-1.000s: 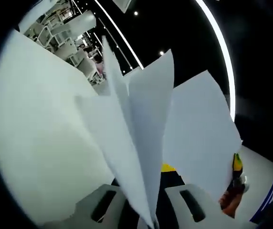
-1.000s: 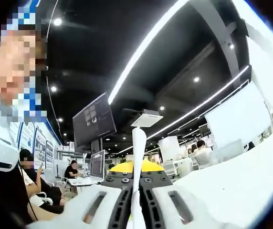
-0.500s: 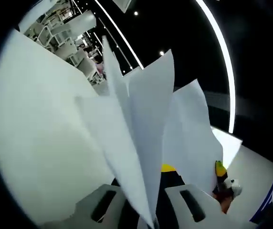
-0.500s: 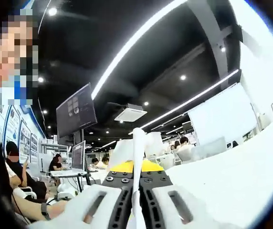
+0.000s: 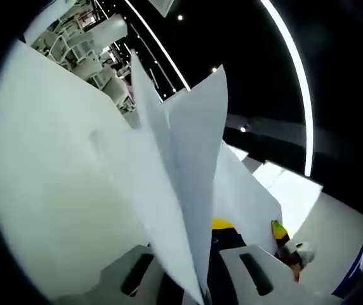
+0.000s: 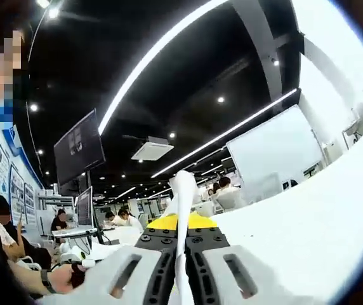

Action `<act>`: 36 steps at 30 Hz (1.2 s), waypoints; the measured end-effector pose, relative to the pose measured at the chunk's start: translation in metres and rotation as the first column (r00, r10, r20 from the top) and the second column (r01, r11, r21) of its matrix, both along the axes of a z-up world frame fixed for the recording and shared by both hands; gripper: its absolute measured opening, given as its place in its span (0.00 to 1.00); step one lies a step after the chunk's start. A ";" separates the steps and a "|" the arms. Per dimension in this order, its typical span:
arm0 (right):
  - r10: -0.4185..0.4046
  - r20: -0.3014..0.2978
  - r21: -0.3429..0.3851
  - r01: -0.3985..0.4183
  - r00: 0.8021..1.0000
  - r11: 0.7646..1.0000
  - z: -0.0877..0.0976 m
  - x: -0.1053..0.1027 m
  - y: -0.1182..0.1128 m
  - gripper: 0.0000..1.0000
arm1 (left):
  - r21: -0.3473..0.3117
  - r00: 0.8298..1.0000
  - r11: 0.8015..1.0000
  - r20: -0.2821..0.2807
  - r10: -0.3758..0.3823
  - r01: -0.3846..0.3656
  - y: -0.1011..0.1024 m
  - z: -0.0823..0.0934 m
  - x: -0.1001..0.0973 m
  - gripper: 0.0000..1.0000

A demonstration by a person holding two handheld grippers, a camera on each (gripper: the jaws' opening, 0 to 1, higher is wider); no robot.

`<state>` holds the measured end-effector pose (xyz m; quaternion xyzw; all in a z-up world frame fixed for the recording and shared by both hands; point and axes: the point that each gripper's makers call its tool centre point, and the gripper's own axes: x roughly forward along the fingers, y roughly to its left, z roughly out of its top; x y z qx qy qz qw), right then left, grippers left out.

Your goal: Organize the stack of printing papers by aligning and flattening the scattered papers on the table

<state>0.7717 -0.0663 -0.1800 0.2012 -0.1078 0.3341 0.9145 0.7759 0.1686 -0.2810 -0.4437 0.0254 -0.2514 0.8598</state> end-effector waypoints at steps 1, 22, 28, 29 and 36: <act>-0.003 -0.007 0.002 0.003 1.000 1.000 -0.002 0.001 -0.001 0.00 | 0.005 1.000 1.000 0.001 -0.002 0.002 -0.001 0.000 0.000 0.08; 0.045 -0.212 0.172 -0.008 0.976 0.985 -0.034 0.024 -0.008 0.00 | -0.010 1.000 1.000 -0.005 -0.023 0.023 -0.006 0.001 -0.003 0.09; 0.052 -0.227 0.156 -0.016 0.973 0.988 -0.039 0.023 -0.003 0.00 | -0.016 1.000 1.000 -0.006 -0.025 0.025 -0.005 0.001 -0.003 0.09; 0.052 -0.228 0.156 -0.017 0.972 0.988 -0.039 0.023 -0.003 0.00 | -0.017 1.000 1.000 -0.005 -0.025 0.025 -0.004 0.001 -0.003 0.09; 0.065 -0.240 0.155 -0.028 0.969 0.987 -0.042 0.022 -0.001 0.00 | -0.035 0.999 0.999 -0.002 -0.035 0.035 -0.007 0.002 -0.005 0.12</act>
